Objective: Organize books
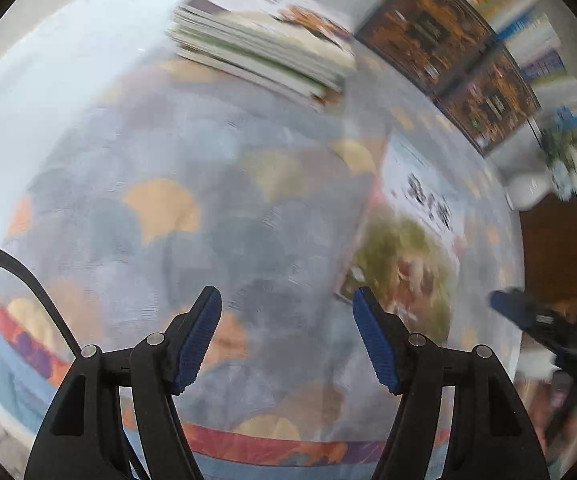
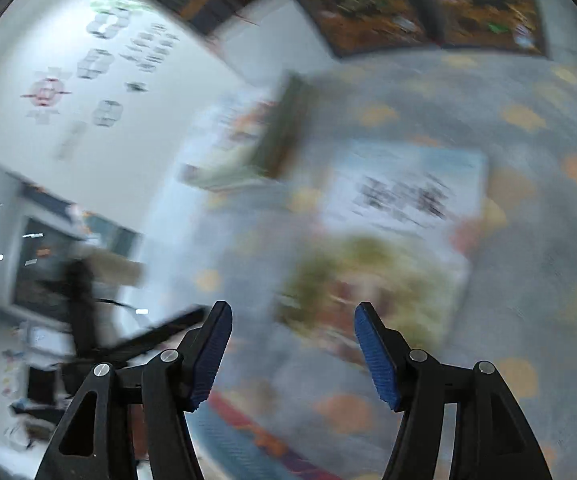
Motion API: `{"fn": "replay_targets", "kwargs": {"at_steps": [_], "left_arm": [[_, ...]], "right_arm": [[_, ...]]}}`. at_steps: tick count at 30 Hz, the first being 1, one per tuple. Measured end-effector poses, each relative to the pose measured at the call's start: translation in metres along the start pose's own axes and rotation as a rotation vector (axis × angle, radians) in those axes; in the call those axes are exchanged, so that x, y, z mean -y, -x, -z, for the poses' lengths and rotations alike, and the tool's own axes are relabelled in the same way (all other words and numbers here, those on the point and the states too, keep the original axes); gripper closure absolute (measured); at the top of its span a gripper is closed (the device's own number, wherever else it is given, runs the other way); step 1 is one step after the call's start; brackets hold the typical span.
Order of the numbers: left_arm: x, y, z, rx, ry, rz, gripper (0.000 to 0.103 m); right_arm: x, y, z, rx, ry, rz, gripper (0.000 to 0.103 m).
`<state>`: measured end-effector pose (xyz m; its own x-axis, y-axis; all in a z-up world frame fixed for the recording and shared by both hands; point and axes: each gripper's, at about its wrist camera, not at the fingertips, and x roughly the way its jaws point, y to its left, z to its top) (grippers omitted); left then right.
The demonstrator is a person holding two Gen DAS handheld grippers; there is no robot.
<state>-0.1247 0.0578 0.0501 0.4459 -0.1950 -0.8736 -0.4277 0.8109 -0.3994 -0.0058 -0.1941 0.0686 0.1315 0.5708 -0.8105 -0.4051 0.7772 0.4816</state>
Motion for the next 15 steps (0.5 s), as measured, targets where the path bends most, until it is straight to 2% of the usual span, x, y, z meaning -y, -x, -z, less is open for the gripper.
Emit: {"fn": "replay_targets", "kwargs": {"at_steps": [5, 8, 10, 12, 14, 15], "left_arm": [[0.039, -0.04, -0.004, -0.116, -0.122, 0.05, 0.038], [0.05, -0.057, -0.012, -0.147, -0.15, 0.059, 0.038], [0.053, -0.059, -0.016, -0.14, -0.178, 0.056, 0.038], [0.057, -0.06, -0.017, -0.141, -0.196, 0.066, 0.038], [0.06, -0.062, -0.015, -0.136, -0.212, 0.073, 0.038], [0.061, -0.062, -0.013, -0.132, -0.226, 0.08, 0.038]], "right_arm": [[0.033, -0.026, 0.016, -0.047, -0.078, 0.174, 0.041], [0.038, -0.034, 0.024, -0.03, -0.078, 0.229, 0.041], [0.039, -0.035, 0.028, -0.014, -0.073, 0.255, 0.042], [0.039, -0.039, 0.034, 0.001, -0.063, 0.26, 0.055], [0.035, -0.039, 0.035, 0.021, -0.057, 0.269, 0.058], [0.033, -0.04, 0.038, 0.034, -0.045, 0.275, 0.063]]}}
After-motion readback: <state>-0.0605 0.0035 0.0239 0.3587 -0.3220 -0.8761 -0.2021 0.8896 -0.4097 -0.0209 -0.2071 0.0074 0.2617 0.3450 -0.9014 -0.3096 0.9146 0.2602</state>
